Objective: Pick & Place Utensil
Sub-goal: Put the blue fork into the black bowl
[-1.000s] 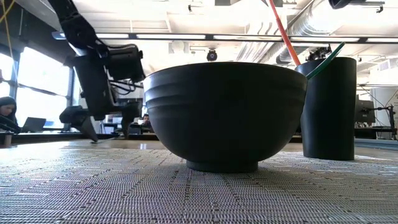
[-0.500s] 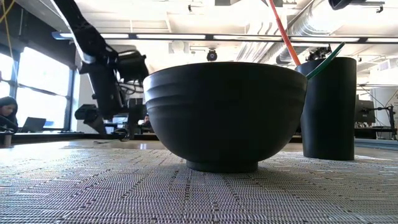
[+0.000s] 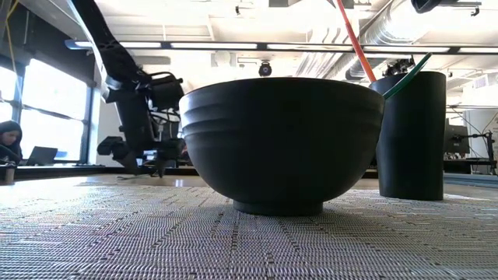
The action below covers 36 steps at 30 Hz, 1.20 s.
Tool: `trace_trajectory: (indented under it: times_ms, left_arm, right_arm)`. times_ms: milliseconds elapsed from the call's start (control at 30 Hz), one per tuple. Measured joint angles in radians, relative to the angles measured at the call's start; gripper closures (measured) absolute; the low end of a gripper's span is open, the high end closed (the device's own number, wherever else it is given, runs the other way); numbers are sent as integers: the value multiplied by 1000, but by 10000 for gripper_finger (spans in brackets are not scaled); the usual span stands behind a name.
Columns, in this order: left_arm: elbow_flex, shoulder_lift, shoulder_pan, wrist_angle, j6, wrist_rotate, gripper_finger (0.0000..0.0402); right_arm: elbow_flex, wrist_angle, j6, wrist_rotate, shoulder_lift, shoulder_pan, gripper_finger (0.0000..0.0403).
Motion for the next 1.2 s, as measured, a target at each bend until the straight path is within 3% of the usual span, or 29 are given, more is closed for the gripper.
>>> trace_trajectory:
  times_ms: [267, 533, 667, 833, 1200]
  left_arm:
    - [-102, -2, -13, 118, -18, -30, 256]
    - [-227, 0, -72, 340, -4, -96, 273]
    - [-234, 4, -126, 359, 32, -155, 274]
    - [-234, 3, -142, 341, 10, -159, 281]
    - [-232, 2, -144, 332, 32, -136, 387]
  right_arm:
    - [0, 0, 31, -10, 0, 20, 265]
    - [0, 1, 33, 2, 0, 31, 265]
    - [0, 1, 33, 3, 0, 28, 265]
    - [0, 1, 27, 4, 0, 28, 265]
    - [0, 2, 48, 0, 0, 29, 265]
